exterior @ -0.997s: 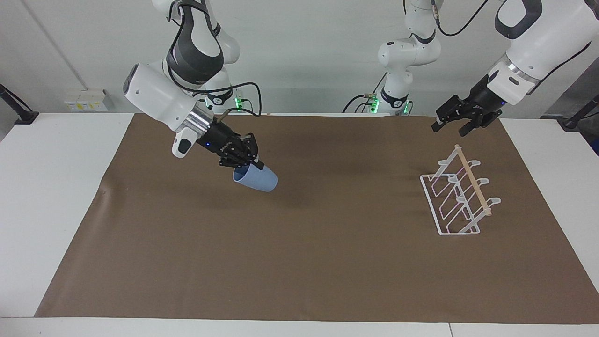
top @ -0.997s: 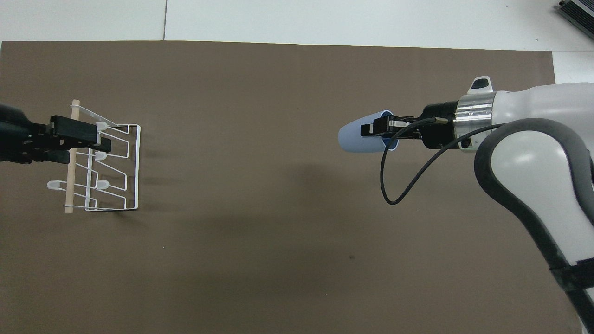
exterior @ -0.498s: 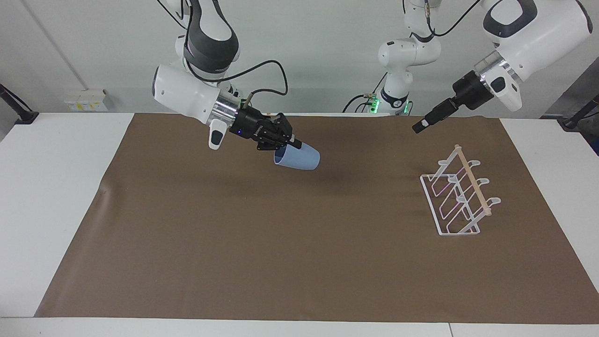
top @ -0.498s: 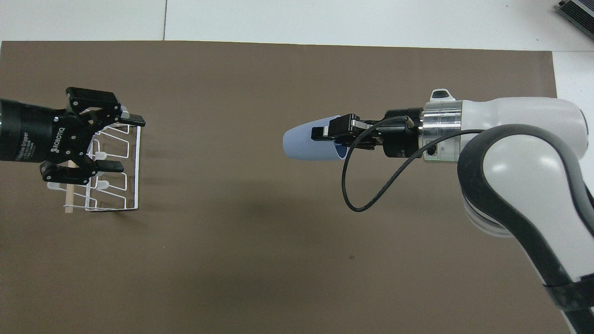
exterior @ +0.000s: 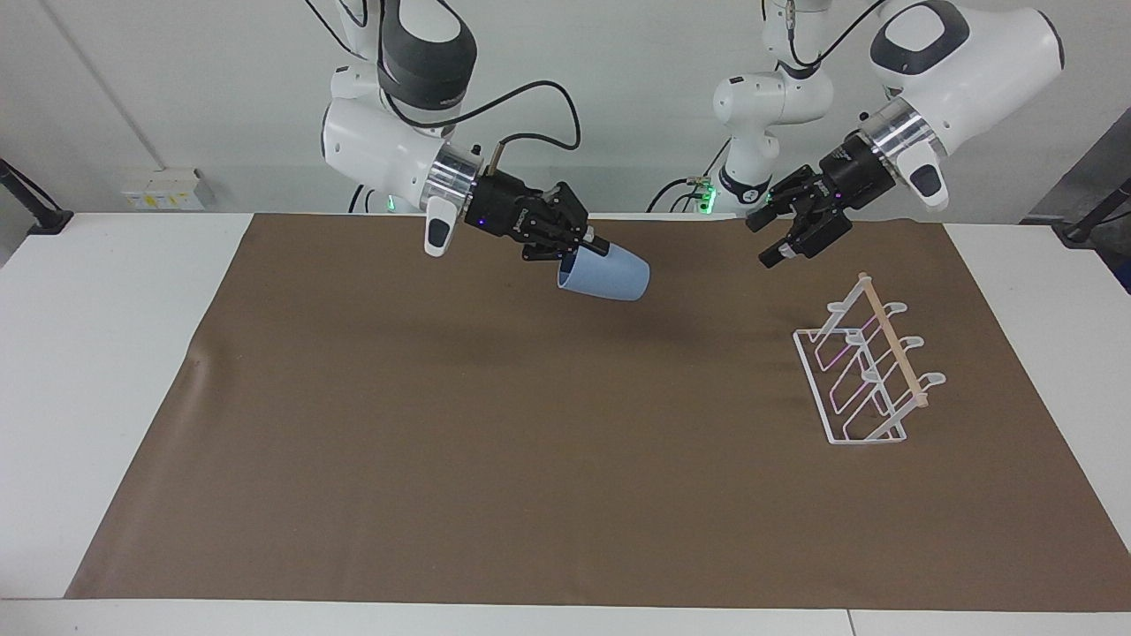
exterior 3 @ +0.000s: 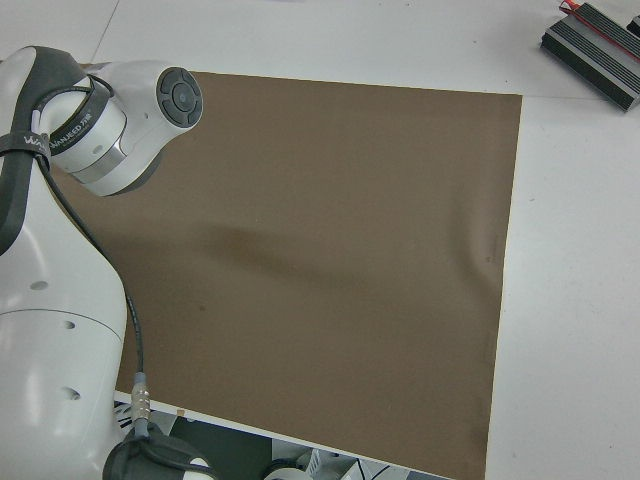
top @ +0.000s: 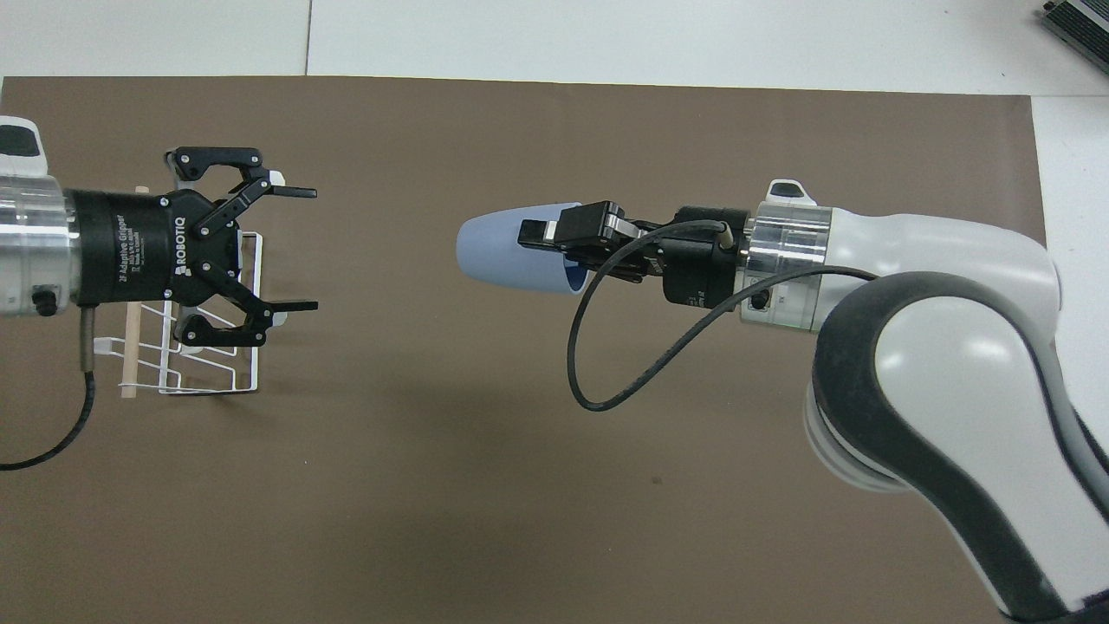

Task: Hang cup on cup holder
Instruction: 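Carry the cup to the left gripper while the left gripper opens around it, then close the left gripper on the cup and open the right gripper, then move the cup to the rack while the right gripper withdraws, then lower the cup onto the rack peg with the left gripper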

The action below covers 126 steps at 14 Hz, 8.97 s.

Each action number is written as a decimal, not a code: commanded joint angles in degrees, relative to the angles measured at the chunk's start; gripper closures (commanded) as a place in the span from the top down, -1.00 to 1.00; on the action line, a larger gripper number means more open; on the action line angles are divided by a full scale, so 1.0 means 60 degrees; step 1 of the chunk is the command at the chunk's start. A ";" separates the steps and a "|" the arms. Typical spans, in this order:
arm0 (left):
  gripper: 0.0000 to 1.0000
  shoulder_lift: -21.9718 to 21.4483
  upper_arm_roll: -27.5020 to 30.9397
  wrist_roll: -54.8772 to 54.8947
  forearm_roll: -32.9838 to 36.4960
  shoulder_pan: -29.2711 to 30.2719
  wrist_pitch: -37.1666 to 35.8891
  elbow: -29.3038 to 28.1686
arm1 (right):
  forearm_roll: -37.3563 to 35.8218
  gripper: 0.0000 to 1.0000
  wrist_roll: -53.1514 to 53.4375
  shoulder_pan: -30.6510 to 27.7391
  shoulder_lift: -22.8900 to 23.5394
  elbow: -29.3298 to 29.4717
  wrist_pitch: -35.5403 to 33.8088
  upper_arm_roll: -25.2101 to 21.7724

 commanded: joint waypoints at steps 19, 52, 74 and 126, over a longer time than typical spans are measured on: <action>1.00 -0.0565 0.0059 -0.1286 -0.0463 -0.0945 0.0346 -0.0293 | 0.2629 -1.00 0.0240 0.0086 -0.0572 -0.0020 0.0861 0.0947; -1.00 -0.0727 -0.0117 -0.1447 -0.0302 -0.0813 0.0200 -0.0220 | 0.2614 -1.00 0.0241 0.0365 -0.0558 -0.0020 0.1432 0.0947; -1.00 -0.0771 -0.0029 -0.0469 0.4981 -0.0682 0.0039 -0.0323 | 0.1038 1.00 -0.0578 0.0467 -0.0353 -0.0005 0.2574 0.0918; 1.00 0.1925 -0.0161 0.2869 1.1790 0.0256 0.3995 -0.0471 | -1.3308 1.00 0.1896 -0.2726 0.0014 0.1900 -0.5746 -0.1030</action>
